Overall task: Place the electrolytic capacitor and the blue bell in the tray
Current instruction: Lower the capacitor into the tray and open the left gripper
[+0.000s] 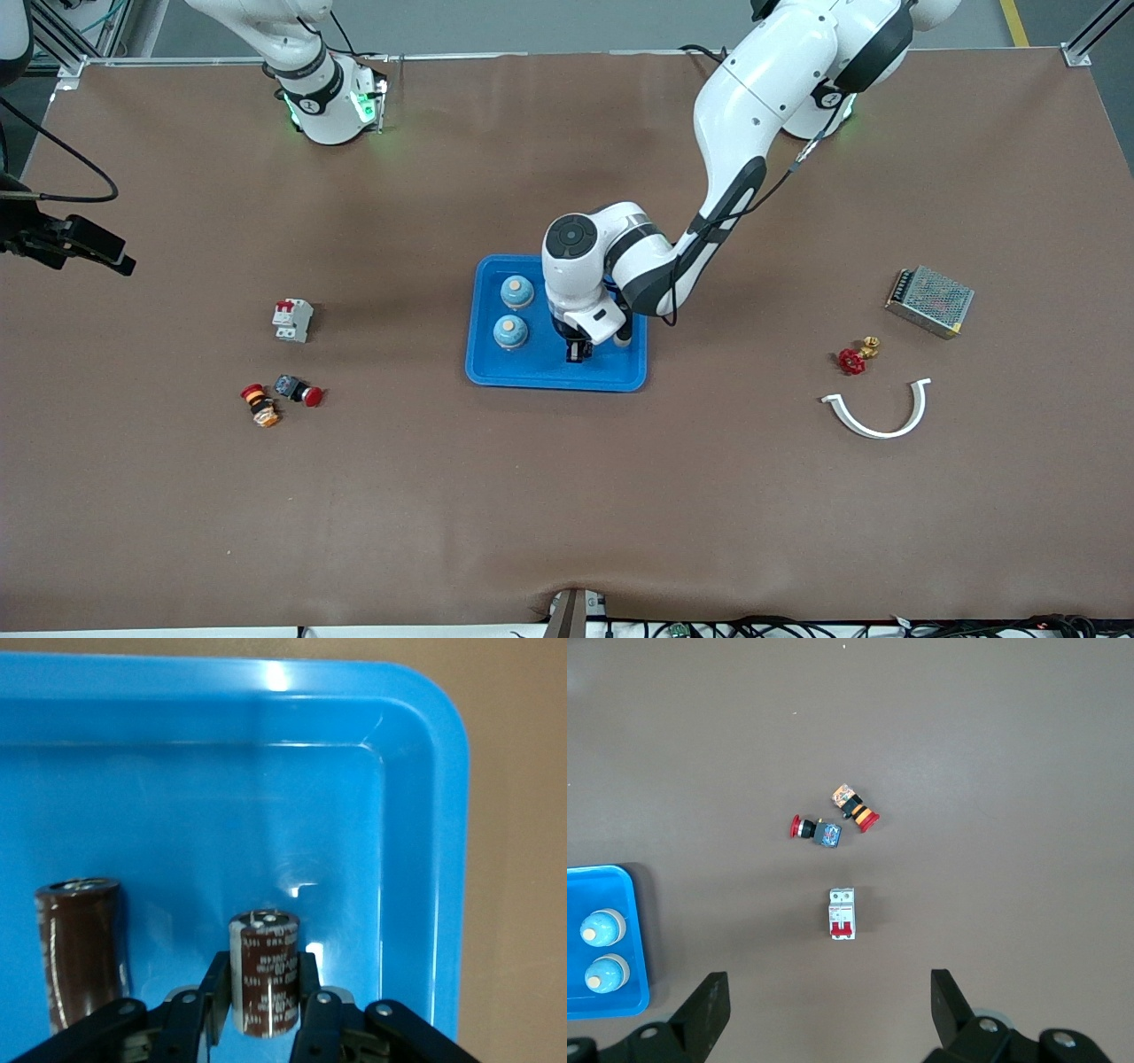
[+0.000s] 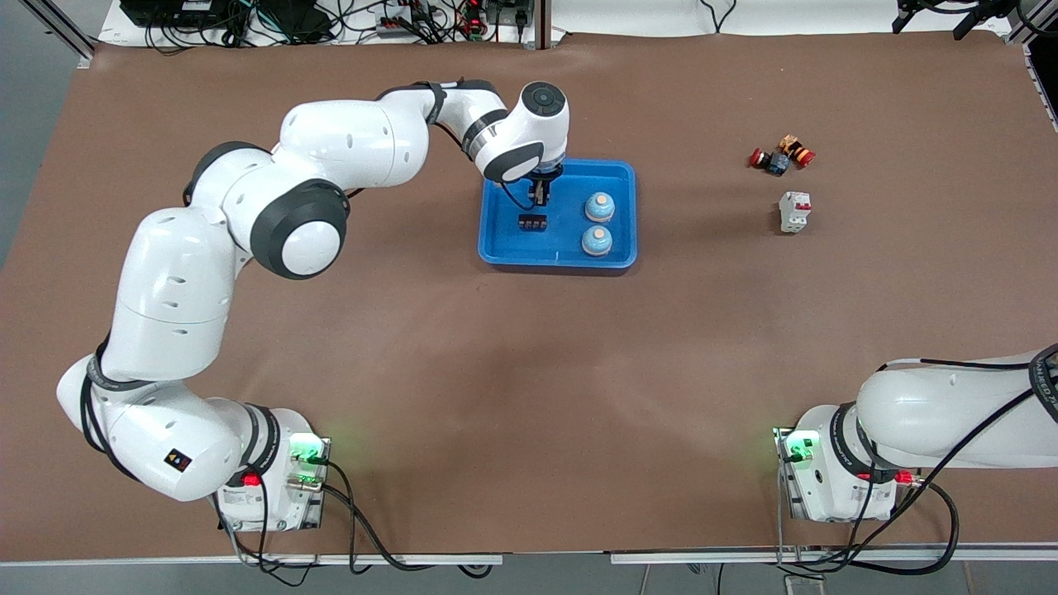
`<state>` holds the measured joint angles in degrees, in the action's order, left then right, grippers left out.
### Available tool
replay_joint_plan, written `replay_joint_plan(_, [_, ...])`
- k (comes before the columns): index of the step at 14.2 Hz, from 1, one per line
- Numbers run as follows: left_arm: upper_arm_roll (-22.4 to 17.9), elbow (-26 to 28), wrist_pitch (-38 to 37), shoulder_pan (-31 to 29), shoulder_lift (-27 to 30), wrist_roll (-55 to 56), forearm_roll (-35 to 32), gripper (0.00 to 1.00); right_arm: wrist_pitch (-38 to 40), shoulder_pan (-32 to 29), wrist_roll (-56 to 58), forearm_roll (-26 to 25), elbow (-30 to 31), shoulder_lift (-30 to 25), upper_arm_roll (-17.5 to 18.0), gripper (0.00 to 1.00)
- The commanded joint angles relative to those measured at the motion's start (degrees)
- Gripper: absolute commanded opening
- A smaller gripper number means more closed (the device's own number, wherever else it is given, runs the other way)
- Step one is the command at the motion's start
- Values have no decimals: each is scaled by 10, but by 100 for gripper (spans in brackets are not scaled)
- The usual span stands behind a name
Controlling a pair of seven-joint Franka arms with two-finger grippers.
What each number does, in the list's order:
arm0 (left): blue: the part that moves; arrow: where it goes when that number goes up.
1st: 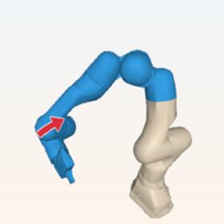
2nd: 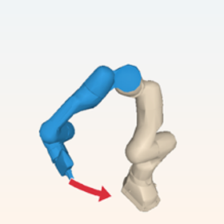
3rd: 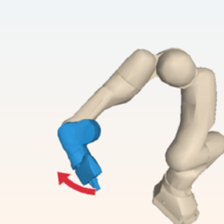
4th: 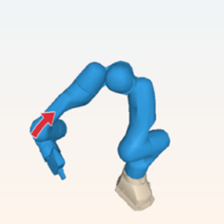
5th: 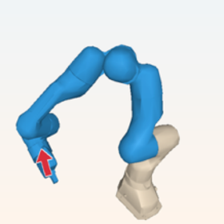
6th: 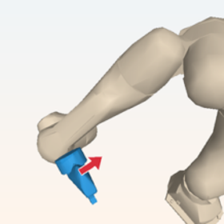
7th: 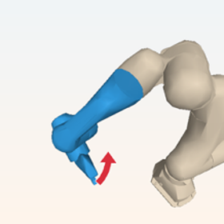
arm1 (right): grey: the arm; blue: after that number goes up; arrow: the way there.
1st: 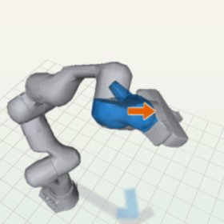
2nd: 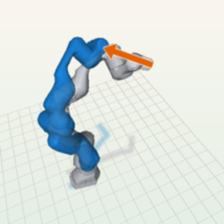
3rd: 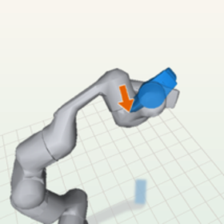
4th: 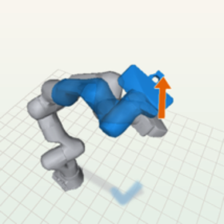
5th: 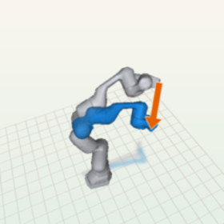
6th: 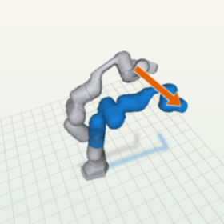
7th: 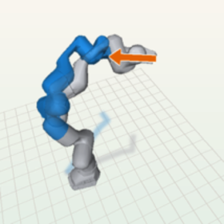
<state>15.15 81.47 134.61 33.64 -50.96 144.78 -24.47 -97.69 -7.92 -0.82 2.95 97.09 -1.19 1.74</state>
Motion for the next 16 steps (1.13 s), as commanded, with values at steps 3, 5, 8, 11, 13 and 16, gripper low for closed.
replay_joint_plan(3, [-12, -15, -10, 4, 2, -16, 2, 100, 9, -17, 67, -15, -14, 4, 1, 100])
replay_joint_plan(5, [-7, -16, -33, 2, 9, -17, 4, 100, 9, -22, 60, -8, -15, 3, 1, 100])
replay_joint_plan(8, [-2, -45, -76, 0, 17, -23, 17, 100, 9, -19, -20, -7, -24, 2, 2, 100])
replay_joint_plan(11, [-1, -57, -105, -10, 41, -62, 49, 100, 10, -15, -35, -14, -28, 3, 5, 100])
replay_joint_plan(13, [-1, -57, -129, -14, 56, -93, 58, 100, 11, -12, -34, -15, -28, 3, 5, 100])
replay_joint_plan(16, [-1, -56, -159, -41, 86, -178, 85, 100, 11, -10, -7, -15, -26, 5, 5, 100])
